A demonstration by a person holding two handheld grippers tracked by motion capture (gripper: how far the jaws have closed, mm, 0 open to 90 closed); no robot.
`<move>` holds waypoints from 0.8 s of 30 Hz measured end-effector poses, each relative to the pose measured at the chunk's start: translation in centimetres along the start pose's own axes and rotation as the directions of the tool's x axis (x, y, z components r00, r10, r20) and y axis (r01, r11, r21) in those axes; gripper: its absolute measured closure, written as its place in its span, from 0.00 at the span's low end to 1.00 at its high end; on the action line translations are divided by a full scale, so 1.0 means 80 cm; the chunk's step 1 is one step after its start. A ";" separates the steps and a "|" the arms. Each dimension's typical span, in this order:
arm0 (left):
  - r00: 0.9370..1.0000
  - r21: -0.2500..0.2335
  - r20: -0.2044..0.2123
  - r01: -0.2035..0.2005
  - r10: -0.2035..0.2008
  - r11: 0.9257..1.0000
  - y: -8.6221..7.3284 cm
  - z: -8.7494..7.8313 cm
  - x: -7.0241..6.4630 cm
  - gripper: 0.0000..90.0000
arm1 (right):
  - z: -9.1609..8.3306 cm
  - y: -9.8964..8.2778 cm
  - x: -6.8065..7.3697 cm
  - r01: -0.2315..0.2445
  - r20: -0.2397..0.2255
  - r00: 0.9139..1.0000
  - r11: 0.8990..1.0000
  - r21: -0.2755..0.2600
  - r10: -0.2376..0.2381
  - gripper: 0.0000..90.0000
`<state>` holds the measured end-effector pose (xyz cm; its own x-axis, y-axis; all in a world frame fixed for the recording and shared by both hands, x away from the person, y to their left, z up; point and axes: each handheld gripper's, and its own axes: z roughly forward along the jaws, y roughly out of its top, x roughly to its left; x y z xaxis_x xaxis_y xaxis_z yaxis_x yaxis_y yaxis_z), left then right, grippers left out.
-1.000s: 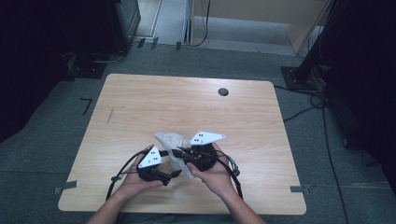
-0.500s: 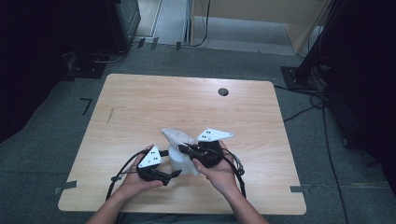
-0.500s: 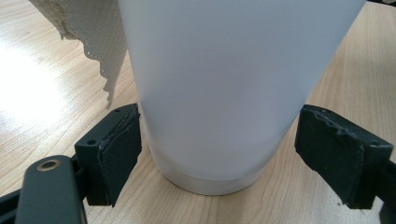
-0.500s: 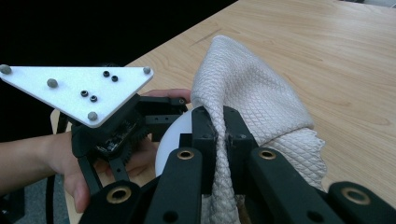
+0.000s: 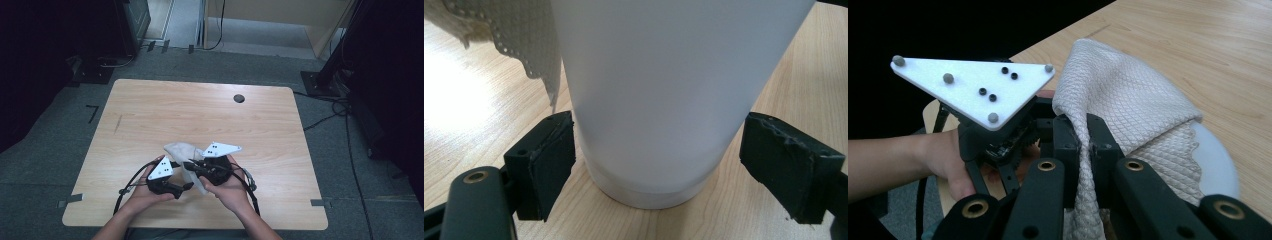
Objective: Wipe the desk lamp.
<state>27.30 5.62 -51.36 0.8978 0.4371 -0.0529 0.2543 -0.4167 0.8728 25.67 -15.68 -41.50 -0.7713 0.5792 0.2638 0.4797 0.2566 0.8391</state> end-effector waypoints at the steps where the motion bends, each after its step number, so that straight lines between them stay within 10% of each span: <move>1: 1.000 -0.002 0.000 0.000 0.000 1.000 0.000 0.000 0.000 0.17 | -0.001 0.000 -0.002 -0.002 0.003 1.000 1.000 -0.003 0.002 0.96; 24: 1.000 0.000 0.003 -0.007 0.007 1.000 0.000 0.000 0.000 0.17 | -0.042 -0.015 -0.045 -0.062 0.096 0.993 0.997 -0.052 0.067 0.95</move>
<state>27.29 5.65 -51.36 0.9005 0.4321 -0.0484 0.2481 -0.4193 0.8733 26.47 -20.65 -41.87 -0.6936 0.6668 0.2724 0.5042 0.1793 0.8448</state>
